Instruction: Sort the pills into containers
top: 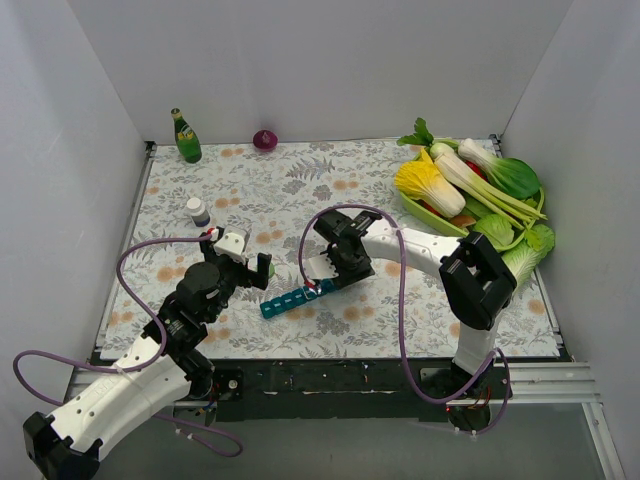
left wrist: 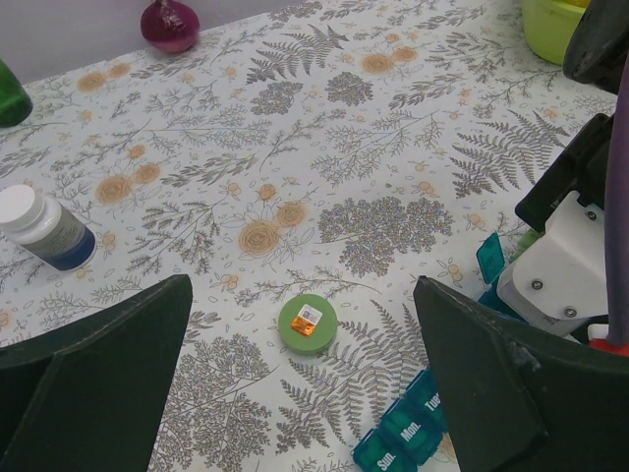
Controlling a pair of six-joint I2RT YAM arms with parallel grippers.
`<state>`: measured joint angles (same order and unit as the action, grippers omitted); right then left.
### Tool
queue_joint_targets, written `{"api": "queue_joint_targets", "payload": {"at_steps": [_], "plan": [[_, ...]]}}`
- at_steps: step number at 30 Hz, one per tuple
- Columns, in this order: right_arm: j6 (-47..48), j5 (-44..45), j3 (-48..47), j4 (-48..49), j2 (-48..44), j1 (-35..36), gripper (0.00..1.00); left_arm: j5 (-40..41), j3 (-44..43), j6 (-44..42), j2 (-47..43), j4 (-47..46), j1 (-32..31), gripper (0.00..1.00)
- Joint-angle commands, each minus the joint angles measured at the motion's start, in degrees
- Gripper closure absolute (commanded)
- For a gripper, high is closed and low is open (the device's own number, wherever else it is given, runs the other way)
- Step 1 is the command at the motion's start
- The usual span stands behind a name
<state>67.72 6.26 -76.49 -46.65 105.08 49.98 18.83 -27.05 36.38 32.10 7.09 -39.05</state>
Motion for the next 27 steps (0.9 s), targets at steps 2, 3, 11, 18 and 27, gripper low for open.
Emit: {"api": "queue_joint_targets", "payload": {"at_steps": [2, 3, 11, 18, 27], "plan": [[0.7, 1.9, -2.8, -1.9, 0.0, 0.7, 0.99, -0.3, -2.0, -0.4, -0.7, 0.4, 0.5, 0.02], [0.7, 2.1, -2.8, -1.9, 0.0, 0.9, 0.99, -0.3, -1.9, -0.4, -0.7, 0.3, 0.5, 0.02], [0.4, 3.1, -3.0, -2.2, 0.4, 1.4, 0.99, -0.3, -1.8, -0.5, -0.9, 0.3, 0.5, 0.02], [0.4, 3.7, -3.1, -2.4, 0.7, 1.7, 0.99, -0.4, -1.9, -0.5, -1.2, 0.3, 0.5, 0.02], [0.2, 4.4, -3.3, -2.7, 1.0, 2.1, 0.99, -0.4, -1.8, -0.5, -1.1, 0.2, 0.5, 0.02]]}}
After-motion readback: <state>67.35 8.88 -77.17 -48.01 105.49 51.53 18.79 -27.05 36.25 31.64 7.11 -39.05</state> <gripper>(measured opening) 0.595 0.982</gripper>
